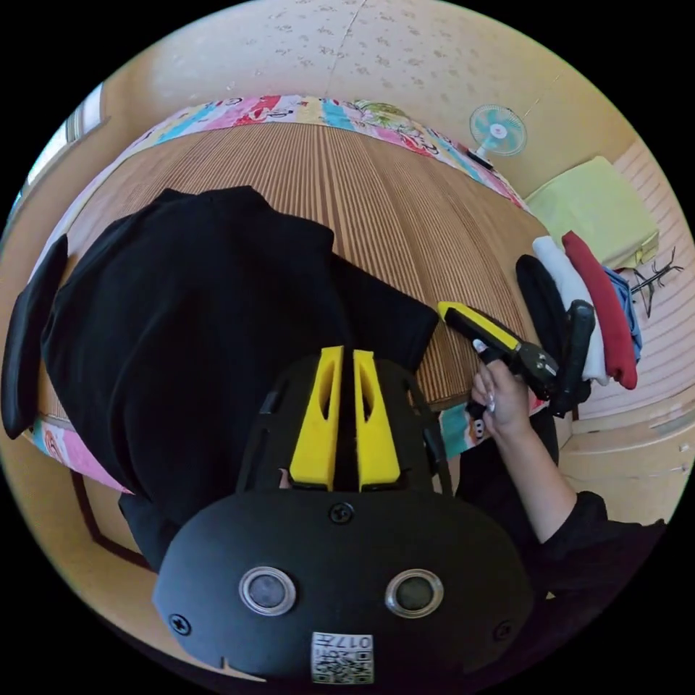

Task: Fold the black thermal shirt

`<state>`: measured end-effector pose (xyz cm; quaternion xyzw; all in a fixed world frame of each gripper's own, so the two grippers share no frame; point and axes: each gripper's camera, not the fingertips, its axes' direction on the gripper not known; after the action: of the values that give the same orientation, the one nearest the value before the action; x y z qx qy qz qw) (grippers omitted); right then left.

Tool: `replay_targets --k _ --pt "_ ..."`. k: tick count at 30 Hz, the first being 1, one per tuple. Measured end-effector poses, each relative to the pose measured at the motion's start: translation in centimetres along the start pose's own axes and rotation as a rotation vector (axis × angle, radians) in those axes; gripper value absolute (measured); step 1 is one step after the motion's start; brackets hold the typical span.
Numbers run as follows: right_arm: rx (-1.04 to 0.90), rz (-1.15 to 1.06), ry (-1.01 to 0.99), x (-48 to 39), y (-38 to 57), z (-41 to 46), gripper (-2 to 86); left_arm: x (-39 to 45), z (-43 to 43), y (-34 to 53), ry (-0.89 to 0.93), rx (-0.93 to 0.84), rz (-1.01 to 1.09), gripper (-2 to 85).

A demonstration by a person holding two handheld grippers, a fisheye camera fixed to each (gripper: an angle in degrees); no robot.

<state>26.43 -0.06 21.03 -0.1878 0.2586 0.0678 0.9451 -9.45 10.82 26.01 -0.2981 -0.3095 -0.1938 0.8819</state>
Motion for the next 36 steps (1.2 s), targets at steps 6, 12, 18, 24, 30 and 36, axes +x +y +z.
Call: replay_targets --k 6,12,18,24,30,36 --pt "0.004 0.001 -0.004 2.2 -1.2 -1.5 0.4 -3.6 -16.8 6.2 0.612 0.566 0.337 0.0" --pt "-0.012 0.020 -0.030 5.1 -2.5 -3.5 0.9 -8.9 -27.5 10.8 1.120 0.960 0.480 -0.5" --pt "0.001 0.025 -0.504 11.1 -2.8 -8.5 3.0 -9.4 -32.8 10.1 1.236 0.931 0.631 -0.7" --pt "0.305 -0.148 -0.715 12.4 -1.4 -19.5 6.6 -8.5 -30.8 5.3 1.548 0.766 0.664 -0.7" --pt "0.354 -0.417 -0.995 10.4 -1.9 -24.7 11.0 -5.5 -28.3 2.0 1.710 0.623 0.651 -0.8" --pt "0.415 -0.496 -1.070 8.6 -0.7 -27.1 13.5 -2.2 -30.2 2.5 1.704 0.546 0.757 -0.7"
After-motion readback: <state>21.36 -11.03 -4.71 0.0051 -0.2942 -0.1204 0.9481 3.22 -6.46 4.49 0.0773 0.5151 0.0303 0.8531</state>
